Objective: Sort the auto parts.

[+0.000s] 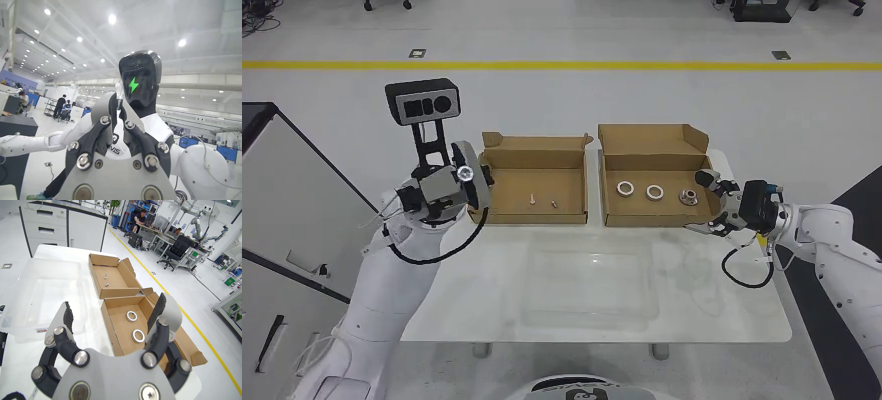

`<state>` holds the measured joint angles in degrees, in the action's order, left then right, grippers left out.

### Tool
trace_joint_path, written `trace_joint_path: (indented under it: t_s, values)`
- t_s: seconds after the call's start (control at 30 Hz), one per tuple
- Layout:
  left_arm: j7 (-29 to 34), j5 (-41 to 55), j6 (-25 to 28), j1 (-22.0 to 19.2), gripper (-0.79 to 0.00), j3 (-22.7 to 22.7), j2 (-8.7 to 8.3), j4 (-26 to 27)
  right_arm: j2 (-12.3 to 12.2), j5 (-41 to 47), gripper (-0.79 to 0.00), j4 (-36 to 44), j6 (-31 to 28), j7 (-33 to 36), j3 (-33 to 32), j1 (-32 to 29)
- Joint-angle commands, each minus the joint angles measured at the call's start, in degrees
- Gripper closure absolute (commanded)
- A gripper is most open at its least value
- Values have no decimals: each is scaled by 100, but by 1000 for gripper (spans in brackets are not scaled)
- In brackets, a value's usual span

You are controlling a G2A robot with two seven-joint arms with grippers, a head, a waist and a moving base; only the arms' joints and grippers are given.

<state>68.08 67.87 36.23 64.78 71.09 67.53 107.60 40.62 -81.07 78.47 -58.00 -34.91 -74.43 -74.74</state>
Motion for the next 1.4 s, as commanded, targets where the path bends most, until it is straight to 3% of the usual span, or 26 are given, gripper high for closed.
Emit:
trace_joint_path:
  t_s: [0.0,0.27,0.4,0.63,1.0,1.37]
  values:
    - [36,-101,-38,17,0,63,30,-21,0,-1,-785,0,0,-7,1,0]
    - [-33,-902,30,87,0,194,132,-132,0,-1,-785,0,0,-7,1,0]
    - [-92,-1634,89,115,0,259,130,-291,0,-1,-785,0,0,-7,1,0]
    - [-168,-2051,165,154,0,258,130,-313,0,-1,-785,0,0,-7,1,0]
    - [92,-714,-95,155,0,145,200,-163,0,-1,-785,0,0,-7,1,0]
    - [91,-913,-136,146,0,247,205,-151,0,-1,-785,0,0,-7,1,0]
